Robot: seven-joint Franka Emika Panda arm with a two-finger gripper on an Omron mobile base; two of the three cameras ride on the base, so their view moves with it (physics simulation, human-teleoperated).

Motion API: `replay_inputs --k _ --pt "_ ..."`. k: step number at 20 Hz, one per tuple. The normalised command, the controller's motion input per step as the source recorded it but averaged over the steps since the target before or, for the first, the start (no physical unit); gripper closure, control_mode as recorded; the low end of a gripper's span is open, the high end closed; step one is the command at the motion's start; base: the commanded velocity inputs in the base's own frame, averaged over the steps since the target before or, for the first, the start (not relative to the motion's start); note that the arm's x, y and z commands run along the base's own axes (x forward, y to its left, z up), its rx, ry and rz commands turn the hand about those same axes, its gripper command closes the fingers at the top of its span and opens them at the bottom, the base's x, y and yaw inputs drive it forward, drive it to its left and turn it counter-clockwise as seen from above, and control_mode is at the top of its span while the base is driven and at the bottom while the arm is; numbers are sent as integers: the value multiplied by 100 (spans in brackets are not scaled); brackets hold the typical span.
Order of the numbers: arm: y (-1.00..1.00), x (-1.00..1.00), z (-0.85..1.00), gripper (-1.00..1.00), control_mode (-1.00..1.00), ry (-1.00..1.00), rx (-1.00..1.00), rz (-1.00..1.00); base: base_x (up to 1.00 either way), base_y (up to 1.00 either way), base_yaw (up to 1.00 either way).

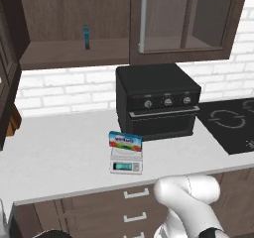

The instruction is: Pick the boxed food and place it on the digital scale for weighing, and close the cabinet.

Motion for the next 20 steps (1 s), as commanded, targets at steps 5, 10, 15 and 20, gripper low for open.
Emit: replay_inputs --k 5,10,15,20 --pt "34 75 0 -100 -100 0 0 -3 0 0 0" --pt "55 72 -4 -100 -100 0 0 -5 0 0 0" --pt "12 98 -2 -100 -100 0 0 -5 0 0 0" --pt "-7 92 0 -100 -100 0 0 -6 0 0 0"
